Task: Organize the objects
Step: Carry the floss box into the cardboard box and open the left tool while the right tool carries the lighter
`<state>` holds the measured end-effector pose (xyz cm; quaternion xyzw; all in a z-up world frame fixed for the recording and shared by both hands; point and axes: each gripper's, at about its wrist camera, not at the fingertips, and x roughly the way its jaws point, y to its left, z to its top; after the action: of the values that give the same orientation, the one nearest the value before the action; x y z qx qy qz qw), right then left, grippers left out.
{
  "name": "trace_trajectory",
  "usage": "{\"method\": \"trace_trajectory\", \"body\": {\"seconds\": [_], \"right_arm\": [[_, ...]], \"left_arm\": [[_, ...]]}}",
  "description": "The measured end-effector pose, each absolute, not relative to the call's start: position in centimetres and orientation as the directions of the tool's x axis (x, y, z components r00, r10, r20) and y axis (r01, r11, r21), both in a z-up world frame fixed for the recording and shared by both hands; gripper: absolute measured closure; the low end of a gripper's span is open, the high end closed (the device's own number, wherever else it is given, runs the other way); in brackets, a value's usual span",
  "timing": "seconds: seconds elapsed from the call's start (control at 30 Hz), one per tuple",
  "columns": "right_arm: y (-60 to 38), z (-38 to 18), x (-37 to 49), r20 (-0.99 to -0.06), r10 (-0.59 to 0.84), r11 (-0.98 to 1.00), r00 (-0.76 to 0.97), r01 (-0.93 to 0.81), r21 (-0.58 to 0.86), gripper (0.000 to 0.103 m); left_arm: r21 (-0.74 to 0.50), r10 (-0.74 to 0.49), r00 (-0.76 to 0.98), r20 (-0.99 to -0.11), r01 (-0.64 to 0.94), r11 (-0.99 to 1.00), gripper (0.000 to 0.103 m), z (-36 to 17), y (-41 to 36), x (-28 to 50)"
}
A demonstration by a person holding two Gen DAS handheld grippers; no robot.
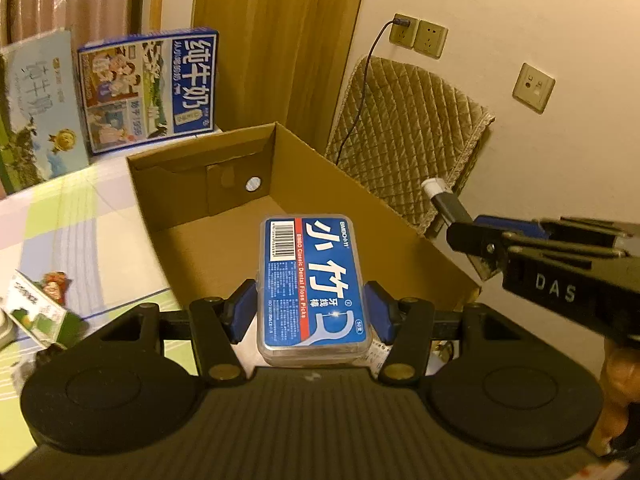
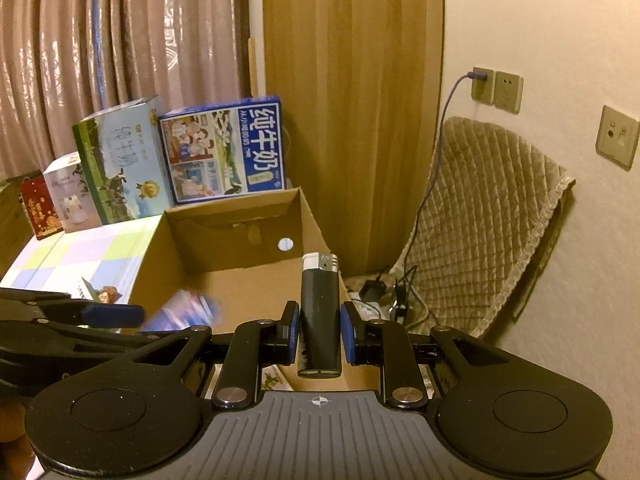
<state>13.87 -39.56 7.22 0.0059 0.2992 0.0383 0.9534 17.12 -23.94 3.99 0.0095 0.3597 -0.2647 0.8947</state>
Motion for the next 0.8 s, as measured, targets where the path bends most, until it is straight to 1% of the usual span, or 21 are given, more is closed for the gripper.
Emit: {"method": "trace_trajectory", "body": {"seconds": [0.03, 0.07, 0.4, 0.8], "right_arm": [[-39.7, 7.1, 13.9, -0.572, 0.078, 0.997, 0.817, -0.068, 0.038, 0.084], [-39.8, 7.1, 13.9, -0.573, 0.079, 0.997, 0.816, -0.068, 0.041, 0.084], [-39.6, 7.1, 13.7, -0.581, 0.1, 0.995, 0.808, -0.082, 0.057, 0.084], [-38.3, 7.0, 14.4, -0.585, 0.133, 0.991, 0.8, -0.112, 0.072, 0.084]], "left_arm": [[-0.179, -0.46, 0.6, -0.654, 0.469, 0.865, 0.041, 3.7, -23.9, 17.4], [-0.178, -0.451, 0.604, -0.657, 0.457, 0.871, 0.036, 3.5, -23.9, 17.6], [-0.162, -0.42, 0.624, -0.659, 0.428, 0.889, 0.036, 3.4, -22.4, 17.9], [-0.158, -0.414, 0.622, -0.665, 0.424, 0.892, 0.036, 3.4, -21.8, 17.9]]}}
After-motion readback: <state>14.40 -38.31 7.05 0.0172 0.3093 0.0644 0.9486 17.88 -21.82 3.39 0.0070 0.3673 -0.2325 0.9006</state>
